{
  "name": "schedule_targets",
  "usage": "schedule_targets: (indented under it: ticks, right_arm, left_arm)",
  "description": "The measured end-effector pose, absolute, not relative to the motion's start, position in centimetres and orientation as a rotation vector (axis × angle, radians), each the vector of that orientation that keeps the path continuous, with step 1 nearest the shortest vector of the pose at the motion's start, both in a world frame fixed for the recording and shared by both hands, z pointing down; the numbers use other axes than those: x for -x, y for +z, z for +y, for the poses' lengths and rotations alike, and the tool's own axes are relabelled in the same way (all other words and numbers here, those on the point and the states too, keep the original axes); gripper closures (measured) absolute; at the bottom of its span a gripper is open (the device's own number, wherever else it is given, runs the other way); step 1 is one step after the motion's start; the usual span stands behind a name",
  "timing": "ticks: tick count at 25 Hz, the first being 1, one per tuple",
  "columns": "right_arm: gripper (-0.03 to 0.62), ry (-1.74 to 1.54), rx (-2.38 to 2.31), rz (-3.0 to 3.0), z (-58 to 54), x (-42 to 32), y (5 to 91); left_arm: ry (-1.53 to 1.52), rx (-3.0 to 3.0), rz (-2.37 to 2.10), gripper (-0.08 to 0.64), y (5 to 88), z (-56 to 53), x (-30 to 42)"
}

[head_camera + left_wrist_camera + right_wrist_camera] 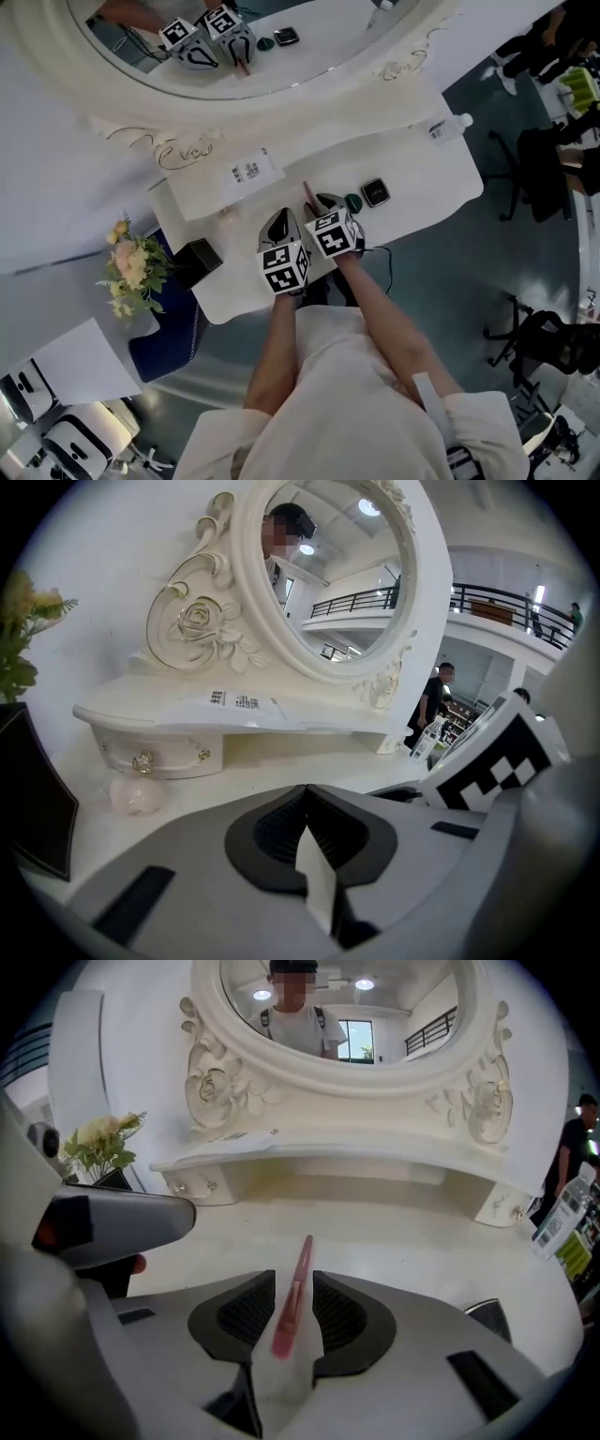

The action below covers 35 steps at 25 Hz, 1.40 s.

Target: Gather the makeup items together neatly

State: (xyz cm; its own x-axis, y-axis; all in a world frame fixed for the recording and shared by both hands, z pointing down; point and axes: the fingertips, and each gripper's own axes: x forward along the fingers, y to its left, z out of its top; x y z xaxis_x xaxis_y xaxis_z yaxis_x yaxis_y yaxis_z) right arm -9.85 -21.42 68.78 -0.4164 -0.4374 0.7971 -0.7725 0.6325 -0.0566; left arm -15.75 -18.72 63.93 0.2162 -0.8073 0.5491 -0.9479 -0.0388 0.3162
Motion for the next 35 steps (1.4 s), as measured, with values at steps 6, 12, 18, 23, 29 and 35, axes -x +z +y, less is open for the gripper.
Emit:
schedule_targets:
  ticks: [6, 12, 18, 23, 29, 35]
  right_arm:
    - [0.489, 0.578, -0.958, -2.026, -21.6, 9.9, 70.0]
    - [0.512, 0.565, -0.961, -2.024, -21.2, 9.8, 69.6]
    - [0.513, 0.562, -1.017, -2.024, -19.9, 8.2, 68.8]
    - [0.514, 0.562, -1.04, -1.987, -18.7, 6.3, 68.9]
    - [0.512, 0.576, -1.054, -1.946, -17.7, 4.9, 69.9]
    - [0.473, 0.555, -1.041, -1.972, -17.9, 5.2, 69.6]
  left_arm:
    - [0.3, -1.845, -1.635, 0.546, 64.6, -17.7, 17.6]
    - [0.305, -1.828, -1.646, 0.546, 64.9, -17.0, 18.1]
    - [0.297, -1.821, -1.648, 0.546, 65.0, -16.3, 17.7]
    - [0.282, -1.827, -1.651, 0.546, 64.8, -16.2, 17.1]
    - [0.282, -1.797, -1.663, 0.546, 65.6, -15.4, 17.7]
    - [0.275, -1.755, -1.696, 0.546, 66.0, -15.1, 19.6]
